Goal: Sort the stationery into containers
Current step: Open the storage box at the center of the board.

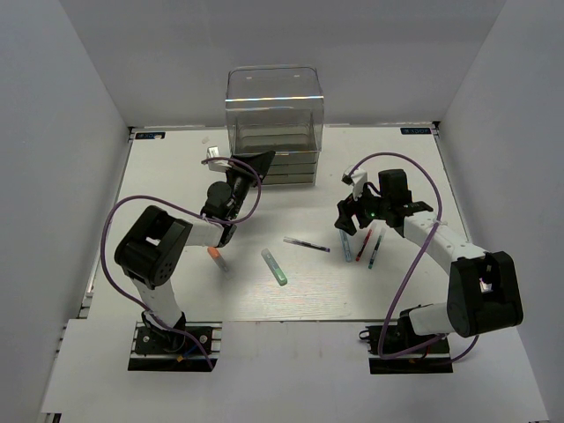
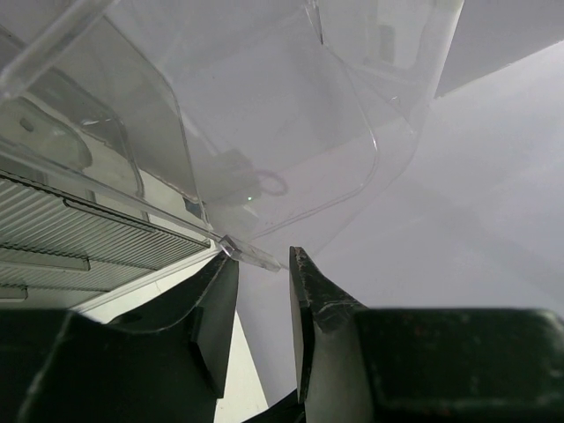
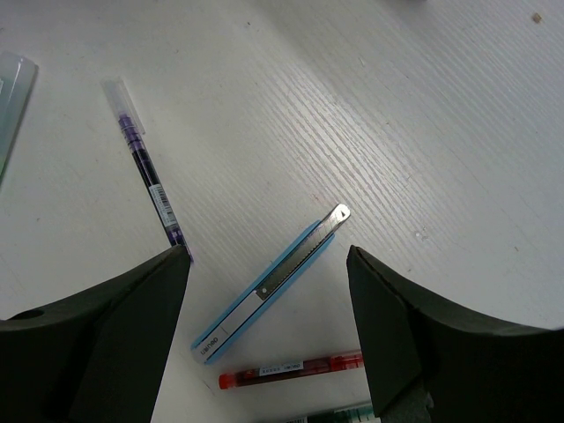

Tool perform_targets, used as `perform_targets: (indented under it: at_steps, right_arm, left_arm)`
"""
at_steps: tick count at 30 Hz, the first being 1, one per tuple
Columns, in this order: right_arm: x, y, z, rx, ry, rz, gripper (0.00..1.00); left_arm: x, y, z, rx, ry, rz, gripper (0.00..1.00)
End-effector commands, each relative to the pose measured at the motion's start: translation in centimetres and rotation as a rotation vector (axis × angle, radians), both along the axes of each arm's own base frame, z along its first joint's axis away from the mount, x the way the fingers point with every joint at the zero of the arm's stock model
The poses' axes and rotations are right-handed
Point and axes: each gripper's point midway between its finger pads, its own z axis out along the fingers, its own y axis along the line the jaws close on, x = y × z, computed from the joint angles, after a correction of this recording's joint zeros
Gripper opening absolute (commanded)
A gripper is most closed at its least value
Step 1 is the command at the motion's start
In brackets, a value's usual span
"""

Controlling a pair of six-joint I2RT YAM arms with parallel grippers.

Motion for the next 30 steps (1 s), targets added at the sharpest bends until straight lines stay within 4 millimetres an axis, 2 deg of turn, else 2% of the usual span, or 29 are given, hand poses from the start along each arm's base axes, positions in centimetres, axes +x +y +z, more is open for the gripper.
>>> perform_targets:
  at_steps: [1, 17, 24, 25, 30]
  right_arm:
    - [0.0, 0.2, 0.1, 0.009, -0.012, 0.016, 0.78]
    - [-0.3, 0.1, -0.5, 0.001, -0.003, 0.021, 0.8]
    - [-0.3, 0.1, -0.6, 0.0, -0.001, 0.021, 0.8]
    - [-0.3, 0.1, -0.5, 0.001, -0.003, 0.02, 0.8]
    - [-0.3, 0.0, -0.6, -0.003, -0.005, 0.022, 0.8]
  left_arm:
    - [-1.0, 1.4, 7.7, -0.106, -0.21, 0.039, 0.41]
    - [-1.2, 1.5, 8.0, -0.128, -0.249, 0.04, 0.42]
    - [-1.5, 1.5, 8.6, -0.125, -0.271, 0.036, 0.39]
    - [-1.8, 1.6, 9.2, -0.134, -0.286, 0.036, 0.38]
    - [-1.9, 1.5, 9.2, -0.123, -0.292, 0.031, 0.36]
